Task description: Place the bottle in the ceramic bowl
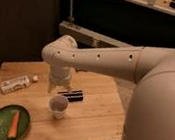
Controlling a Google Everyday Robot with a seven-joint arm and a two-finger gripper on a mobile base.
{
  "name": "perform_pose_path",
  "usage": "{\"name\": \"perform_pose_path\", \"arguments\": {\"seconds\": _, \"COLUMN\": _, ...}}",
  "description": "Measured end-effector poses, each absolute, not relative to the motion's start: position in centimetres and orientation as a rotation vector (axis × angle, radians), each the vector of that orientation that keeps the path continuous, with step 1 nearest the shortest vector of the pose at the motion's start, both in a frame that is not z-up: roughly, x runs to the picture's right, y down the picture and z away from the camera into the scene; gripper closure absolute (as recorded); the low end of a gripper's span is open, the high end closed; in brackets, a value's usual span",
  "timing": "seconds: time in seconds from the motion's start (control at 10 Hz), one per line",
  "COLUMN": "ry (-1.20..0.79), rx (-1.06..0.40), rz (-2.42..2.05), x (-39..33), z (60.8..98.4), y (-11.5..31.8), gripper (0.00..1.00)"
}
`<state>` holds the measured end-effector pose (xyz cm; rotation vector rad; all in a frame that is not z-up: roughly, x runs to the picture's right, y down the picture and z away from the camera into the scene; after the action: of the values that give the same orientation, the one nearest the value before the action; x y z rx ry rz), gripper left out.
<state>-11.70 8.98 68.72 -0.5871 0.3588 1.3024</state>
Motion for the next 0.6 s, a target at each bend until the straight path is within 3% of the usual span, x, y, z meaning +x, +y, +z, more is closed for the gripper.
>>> {"name": "perform_pose_path", "arguments": {"seconds": 0.6, "ry": 0.006, "rx": -0.531, "rz": 0.844, "x": -13.0, "z": 62.7, "y": 5.6, "gripper": 0.35}}
